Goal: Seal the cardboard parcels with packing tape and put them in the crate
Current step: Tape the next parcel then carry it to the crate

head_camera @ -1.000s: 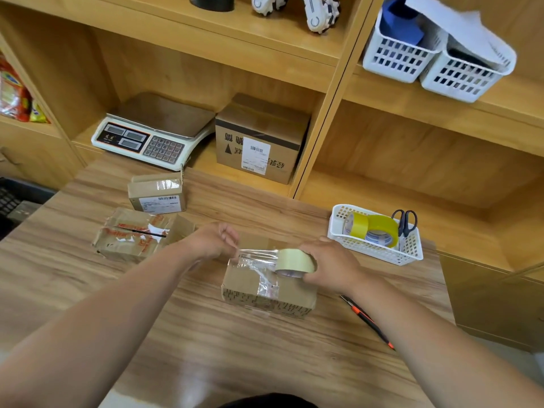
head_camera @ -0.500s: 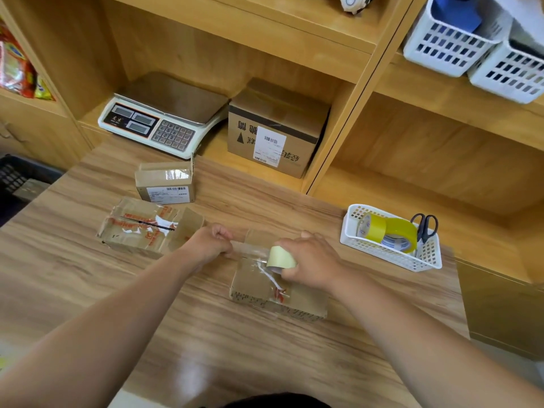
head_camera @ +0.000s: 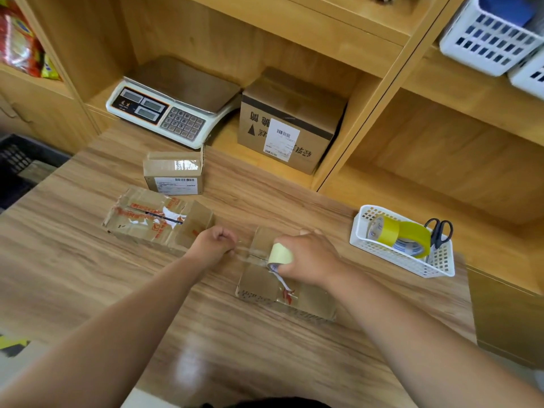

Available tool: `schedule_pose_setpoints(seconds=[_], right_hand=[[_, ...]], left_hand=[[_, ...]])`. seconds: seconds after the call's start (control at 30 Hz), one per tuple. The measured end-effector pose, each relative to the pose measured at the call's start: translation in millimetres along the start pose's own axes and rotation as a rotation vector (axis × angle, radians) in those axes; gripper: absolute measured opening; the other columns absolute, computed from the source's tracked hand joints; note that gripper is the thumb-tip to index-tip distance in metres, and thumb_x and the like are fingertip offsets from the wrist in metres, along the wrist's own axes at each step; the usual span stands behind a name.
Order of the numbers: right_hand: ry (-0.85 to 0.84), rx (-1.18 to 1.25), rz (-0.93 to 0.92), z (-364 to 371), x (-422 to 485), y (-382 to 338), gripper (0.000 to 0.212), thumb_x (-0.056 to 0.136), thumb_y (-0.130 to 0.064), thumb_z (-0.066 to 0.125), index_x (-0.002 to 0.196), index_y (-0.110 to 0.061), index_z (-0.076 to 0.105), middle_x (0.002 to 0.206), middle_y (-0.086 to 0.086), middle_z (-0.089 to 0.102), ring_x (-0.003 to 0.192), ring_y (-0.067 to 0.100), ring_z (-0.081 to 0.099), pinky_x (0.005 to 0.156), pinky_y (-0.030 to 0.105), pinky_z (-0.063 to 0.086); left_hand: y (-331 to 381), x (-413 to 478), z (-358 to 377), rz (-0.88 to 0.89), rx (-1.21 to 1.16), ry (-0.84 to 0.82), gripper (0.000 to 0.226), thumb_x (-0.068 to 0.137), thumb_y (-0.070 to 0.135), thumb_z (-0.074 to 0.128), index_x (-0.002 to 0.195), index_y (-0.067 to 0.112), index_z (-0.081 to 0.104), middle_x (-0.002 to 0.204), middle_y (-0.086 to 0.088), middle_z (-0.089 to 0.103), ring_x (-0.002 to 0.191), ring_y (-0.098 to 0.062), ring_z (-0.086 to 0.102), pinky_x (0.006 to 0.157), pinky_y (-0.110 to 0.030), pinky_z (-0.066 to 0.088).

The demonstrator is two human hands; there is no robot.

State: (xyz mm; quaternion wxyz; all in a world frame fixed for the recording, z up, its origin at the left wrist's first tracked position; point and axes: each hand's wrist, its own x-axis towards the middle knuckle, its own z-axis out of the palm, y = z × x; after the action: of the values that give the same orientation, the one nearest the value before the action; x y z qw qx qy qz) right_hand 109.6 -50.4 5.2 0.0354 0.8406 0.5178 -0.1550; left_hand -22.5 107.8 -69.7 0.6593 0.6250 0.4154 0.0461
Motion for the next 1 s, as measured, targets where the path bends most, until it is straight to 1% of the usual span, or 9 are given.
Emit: schedule_pose_setpoints(seconds=[0.07,0.17,0.33,0.5,0.6,0.7,0.83,0.93,1.0], right_hand=[[-0.007,-0.024,0.002,-3,1,-3,0.037,0.081,-0.055,0.058,0.110,-0.031,0.057,0.096,0.001,0.063,0.099,0.021,0.048,0.089,0.033,0.029],[-0.020,-0.039,-0.010,-5,3,-7,0.040,0.081,-0.055,0.057,0.114,-0.033,0.057,0.097,-0.001,0.063,0.099,0.020,0.049,0.089,0.033,0.028],[-0.035,-0.051,-0.016,-7,3,-10,0.042,0.082,-0.056,0.056,0.117,-0.032,0.057,0.100,0.001,0.063,0.101,0.021,0.049,0.088,0.033,0.028],[-0.031,-0.057,-0.014,-6,4,-12,0.041,0.082,-0.054,0.057,0.117,-0.032,0.056,0.101,0.000,0.063,0.104,0.021,0.049,0.091,0.033,0.026],[-0.025,-0.056,-0.013,-3,5,-12,0.040,0.082,-0.055,0.056,0.115,-0.033,0.056,0.098,-0.002,0.064,0.102,0.020,0.050,0.091,0.033,0.026],[-0.015,-0.055,-0.012,-2,5,-11,0.039,0.082,-0.053,0.057,0.115,-0.034,0.056,0.098,-0.004,0.065,0.101,0.019,0.051,0.091,0.032,0.027],[-0.027,-0.043,-0.008,-2,6,-14,0.039,0.082,-0.050,0.057,0.118,-0.033,0.055,0.099,-0.003,0.065,0.101,0.020,0.051,0.091,0.032,0.027],[-0.035,-0.027,0.000,0,6,-13,0.041,0.082,-0.049,0.058,0.120,-0.034,0.054,0.100,-0.003,0.065,0.102,0.020,0.052,0.091,0.032,0.029],[-0.045,-0.022,0.002,2,6,-13,0.043,0.081,-0.048,0.058,0.122,-0.034,0.053,0.102,-0.003,0.064,0.102,0.020,0.051,0.089,0.031,0.028]], left_hand=[[-4,0,1,0.013,-0.012,0.013,0.016,0.089,0.003,0.055,0.077,0.014,0.059,0.068,-0.003,0.059,0.060,-0.009,0.054,0.070,-0.026,0.041],[-9,-2,4,0.067,0.007,0.039,0.017,0.091,0.002,0.052,0.078,0.014,0.056,0.065,0.001,0.055,0.051,-0.001,0.051,0.063,-0.023,0.039],[-17,-3,11,0.104,0.045,0.097,0.019,0.090,0.000,0.049,0.078,0.014,0.053,0.064,-0.002,0.053,0.060,-0.014,0.046,0.062,-0.025,0.038],[-22,-3,23,0.094,0.036,0.152,0.018,0.090,-0.004,0.047,0.080,0.010,0.052,0.066,-0.002,0.054,0.055,-0.008,0.046,0.047,-0.009,0.036],[-26,-1,31,0.065,0.063,0.175,0.019,0.091,-0.002,0.046,0.081,0.012,0.052,0.067,0.002,0.052,0.059,-0.009,0.045,0.045,-0.008,0.035],[-31,3,39,0.035,0.079,0.168,0.025,0.090,-0.001,0.046,0.077,0.020,0.051,0.072,0.004,0.055,0.065,-0.010,0.048,0.048,-0.010,0.035],[-35,6,45,0.049,0.118,0.140,0.025,0.092,0.004,0.045,0.077,0.024,0.049,0.075,0.006,0.055,0.067,-0.008,0.047,0.055,-0.019,0.035],[-38,7,47,0.065,0.172,0.121,0.021,0.094,0.008,0.043,0.080,0.023,0.047,0.075,0.005,0.054,0.070,-0.015,0.047,0.057,-0.027,0.034],[-39,7,46,0.074,0.234,0.093,0.014,0.095,0.011,0.043,0.086,0.020,0.046,0.083,0.000,0.056,0.078,-0.021,0.050,0.063,-0.029,0.035]])
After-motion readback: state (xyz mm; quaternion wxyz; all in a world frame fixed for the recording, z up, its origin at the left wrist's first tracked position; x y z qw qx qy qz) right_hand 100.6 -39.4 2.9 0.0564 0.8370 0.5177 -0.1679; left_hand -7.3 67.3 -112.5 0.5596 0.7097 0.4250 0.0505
